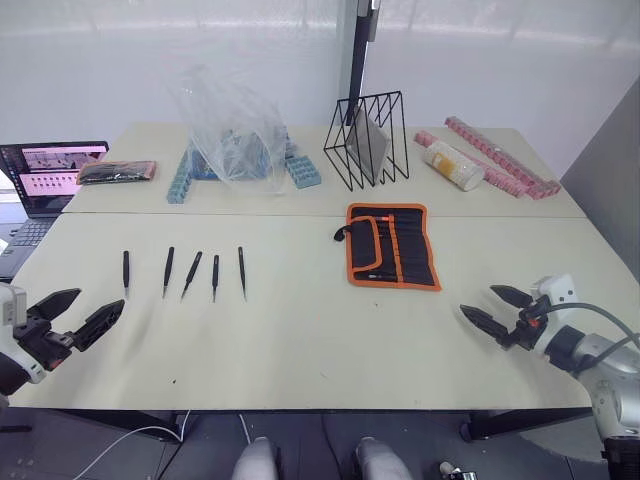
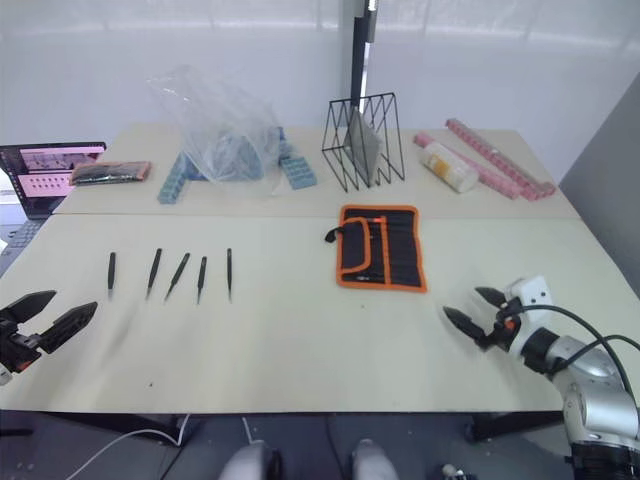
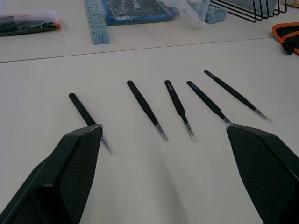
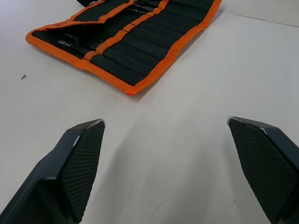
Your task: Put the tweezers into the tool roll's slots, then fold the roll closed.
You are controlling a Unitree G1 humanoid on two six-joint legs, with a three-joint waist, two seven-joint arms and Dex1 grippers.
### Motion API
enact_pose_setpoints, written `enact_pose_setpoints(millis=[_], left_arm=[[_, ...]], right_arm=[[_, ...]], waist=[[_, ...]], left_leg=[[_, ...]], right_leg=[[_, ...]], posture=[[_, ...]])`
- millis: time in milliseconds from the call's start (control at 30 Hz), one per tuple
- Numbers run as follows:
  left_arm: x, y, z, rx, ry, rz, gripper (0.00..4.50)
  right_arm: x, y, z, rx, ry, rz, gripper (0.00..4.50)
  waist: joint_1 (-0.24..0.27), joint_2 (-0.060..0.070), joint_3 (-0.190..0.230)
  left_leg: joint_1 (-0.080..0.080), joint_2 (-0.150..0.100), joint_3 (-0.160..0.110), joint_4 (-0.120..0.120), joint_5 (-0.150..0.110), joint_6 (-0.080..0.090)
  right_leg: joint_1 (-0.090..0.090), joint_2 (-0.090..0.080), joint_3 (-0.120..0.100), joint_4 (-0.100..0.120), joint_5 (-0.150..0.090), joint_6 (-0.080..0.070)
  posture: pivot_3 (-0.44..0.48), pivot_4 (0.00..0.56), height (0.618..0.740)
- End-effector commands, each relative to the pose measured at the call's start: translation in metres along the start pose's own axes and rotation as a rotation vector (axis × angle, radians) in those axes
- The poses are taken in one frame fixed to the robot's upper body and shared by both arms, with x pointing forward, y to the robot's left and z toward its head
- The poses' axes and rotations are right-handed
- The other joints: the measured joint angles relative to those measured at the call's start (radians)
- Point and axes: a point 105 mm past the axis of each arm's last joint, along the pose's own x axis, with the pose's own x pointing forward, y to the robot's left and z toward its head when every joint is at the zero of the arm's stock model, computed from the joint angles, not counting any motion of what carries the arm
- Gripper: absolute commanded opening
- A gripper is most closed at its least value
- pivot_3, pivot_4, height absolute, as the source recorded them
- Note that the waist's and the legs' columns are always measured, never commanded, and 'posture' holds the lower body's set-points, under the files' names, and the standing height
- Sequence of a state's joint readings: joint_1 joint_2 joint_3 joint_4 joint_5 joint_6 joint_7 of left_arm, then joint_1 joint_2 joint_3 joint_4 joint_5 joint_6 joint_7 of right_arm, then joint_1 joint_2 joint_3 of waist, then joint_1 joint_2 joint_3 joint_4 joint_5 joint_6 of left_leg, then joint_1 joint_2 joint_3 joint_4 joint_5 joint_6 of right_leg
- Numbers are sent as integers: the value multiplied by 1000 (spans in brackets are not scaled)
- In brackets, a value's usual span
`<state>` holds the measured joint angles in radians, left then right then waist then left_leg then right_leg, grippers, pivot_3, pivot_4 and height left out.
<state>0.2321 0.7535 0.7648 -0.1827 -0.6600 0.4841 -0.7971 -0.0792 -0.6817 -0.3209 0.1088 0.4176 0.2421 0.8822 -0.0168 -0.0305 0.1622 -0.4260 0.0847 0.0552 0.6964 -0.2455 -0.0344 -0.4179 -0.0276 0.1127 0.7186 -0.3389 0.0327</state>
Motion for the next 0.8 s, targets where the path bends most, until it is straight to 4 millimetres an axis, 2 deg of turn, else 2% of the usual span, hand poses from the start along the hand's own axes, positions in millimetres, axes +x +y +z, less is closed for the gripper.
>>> enact_pose_setpoints(millis=[33, 67, 133, 267, 400, 467, 533, 600, 800], left_arm=[[4, -5, 10, 54, -22, -13, 4500], [7, -11, 10, 51, -25, -28, 4500], [19, -35, 9, 42, -36, -93, 4500], [35, -72, 5, 30, -58, -150, 4500], [46, -104, 13, 53, -158, -202, 4500], [51, -112, 10, 115, -130, -211, 4500], [52, -129, 5, 100, -77, -323, 4500], [51, -143, 12, 13, -86, -414, 4500], [47, -162, 28, -4, -118, -512, 4500]], right_arm=[[4, 10, 26, 0, -80, 12, 4477], [8, 19, 34, 16, -101, 27, 4477], [17, 40, 48, 68, -136, 55, 4477], [35, 65, 65, 173, -183, 39, 4477], [66, 93, 67, 215, -129, -10, 4477], [79, 106, 68, 240, -122, -15, 4477], [93, 112, 67, 273, -112, -55, 4477], [104, 115, 63, 298, -88, -101, 4477], [118, 117, 55, 381, -64, -182, 4477]], waist=[[0, 0, 0], [0, 0, 0], [0, 0, 0], [0, -1, -1], [-1, -1, -1], [-2, -2, -1], [-2, -2, -1], [-2, -2, -1], [0, -2, -1]], left_leg=[[0, 0, 0, 0, 0, 0], [0, 0, 0, 0, 0, 0], [0, 0, 0, 0, 0, 0], [-1, 0, -1, 0, 0, 0], [-2, 0, -3, 0, 0, 0], [-3, 0, -3, 1, 0, 0], [-4, 0, -4, 1, 0, -1], [-5, -1, -4, 2, 0, -1], [-7, -2, -9, 4, 0, -1]], right_leg=[[0, 0, 0, 0, 0, 0], [0, 0, 0, 0, 0, 0], [0, 0, 0, 1, 0, 0], [0, 0, 0, 1, 0, 0], [-1, 1, 0, 2, 0, 0], [-2, 1, 0, 2, 0, 0], [-3, 1, 0, 3, 0, 0], [-5, 1, 1, 7, 0, 0], [-4, 1, -1, 9, 0, 0]], posture=[[0, 150, 684], [0, 150, 684], [0, 150, 684], [0, 150, 684], [0, 150, 684], [0, 150, 684], [0, 150, 684], [0, 150, 684], [0, 150, 684]])
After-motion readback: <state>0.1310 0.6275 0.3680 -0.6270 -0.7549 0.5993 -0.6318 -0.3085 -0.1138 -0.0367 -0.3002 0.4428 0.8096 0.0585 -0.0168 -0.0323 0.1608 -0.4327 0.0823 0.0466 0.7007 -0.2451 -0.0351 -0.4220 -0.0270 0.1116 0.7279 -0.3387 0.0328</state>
